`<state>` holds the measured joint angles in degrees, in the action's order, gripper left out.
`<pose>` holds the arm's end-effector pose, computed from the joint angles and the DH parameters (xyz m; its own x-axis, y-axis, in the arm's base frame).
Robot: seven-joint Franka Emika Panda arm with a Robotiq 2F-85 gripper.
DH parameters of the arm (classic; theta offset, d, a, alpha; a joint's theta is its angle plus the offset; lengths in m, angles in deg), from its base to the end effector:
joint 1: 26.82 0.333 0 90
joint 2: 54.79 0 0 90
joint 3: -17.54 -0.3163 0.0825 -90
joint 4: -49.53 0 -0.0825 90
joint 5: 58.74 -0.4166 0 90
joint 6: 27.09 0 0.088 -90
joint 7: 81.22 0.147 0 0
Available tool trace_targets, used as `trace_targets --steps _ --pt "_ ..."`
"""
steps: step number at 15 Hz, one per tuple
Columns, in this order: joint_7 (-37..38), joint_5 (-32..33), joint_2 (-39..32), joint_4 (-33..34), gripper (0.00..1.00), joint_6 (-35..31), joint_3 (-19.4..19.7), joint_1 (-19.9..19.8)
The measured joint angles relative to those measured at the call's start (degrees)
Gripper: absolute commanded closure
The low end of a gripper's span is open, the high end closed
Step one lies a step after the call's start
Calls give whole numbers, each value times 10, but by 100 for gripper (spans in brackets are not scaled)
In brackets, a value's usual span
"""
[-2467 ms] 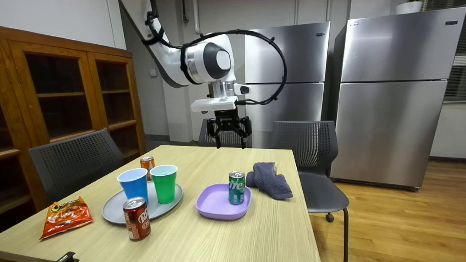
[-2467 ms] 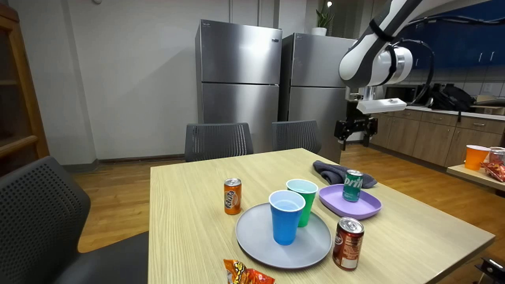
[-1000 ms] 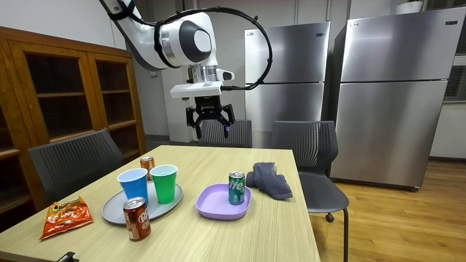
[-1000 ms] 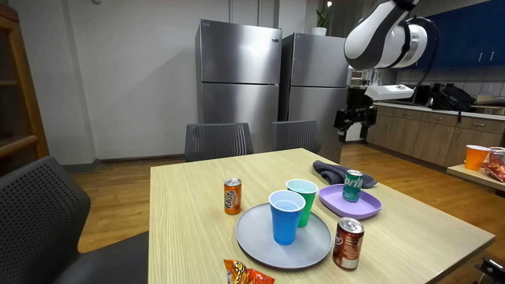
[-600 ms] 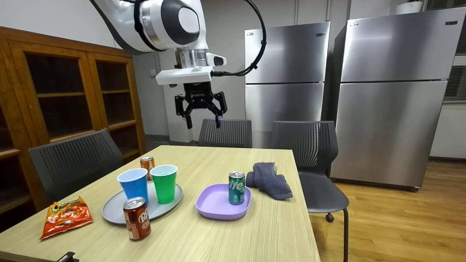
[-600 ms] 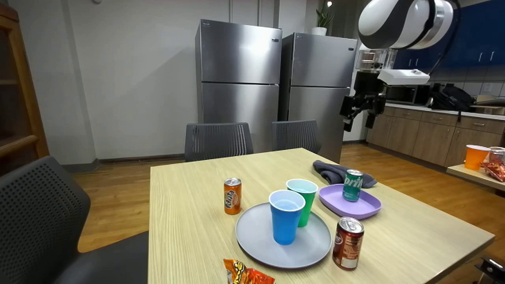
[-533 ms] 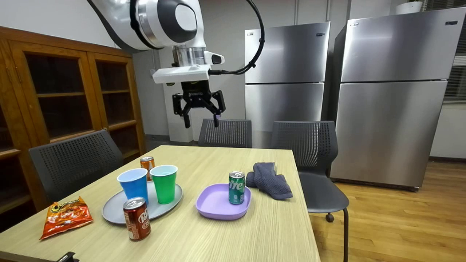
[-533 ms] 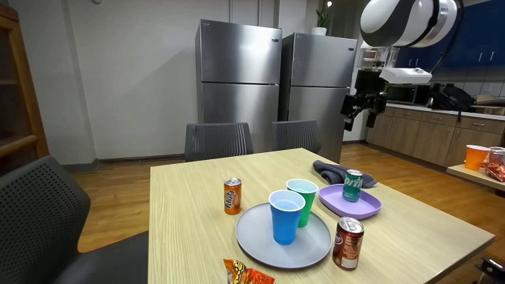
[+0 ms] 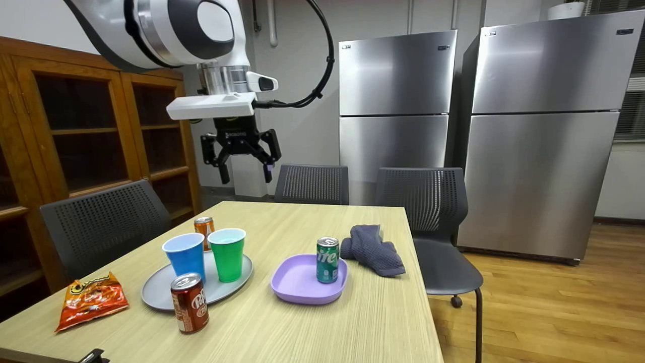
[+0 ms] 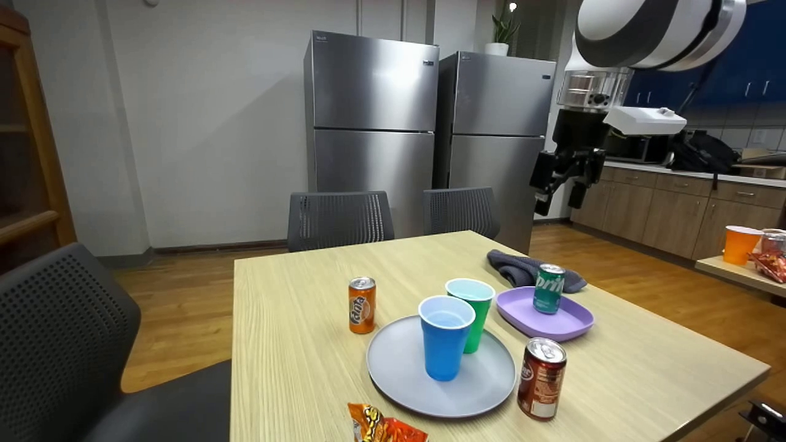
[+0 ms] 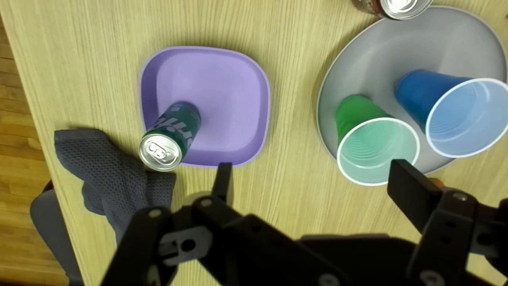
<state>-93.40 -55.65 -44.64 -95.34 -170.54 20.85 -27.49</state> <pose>0.4877 -0.0340 0.2923 0.9724 0.1854 0.1418 0.1786 -0.9821 0.0594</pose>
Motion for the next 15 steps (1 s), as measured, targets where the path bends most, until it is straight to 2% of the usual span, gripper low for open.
trace_targets --steps 6,10,15 --pt "-20 -30 42 -58 0 -4 -4 46" --pt "-26 -42 43 -89 0 -20 -7 71" --pt "-26 -42 33 -120 0 -31 -22 85"
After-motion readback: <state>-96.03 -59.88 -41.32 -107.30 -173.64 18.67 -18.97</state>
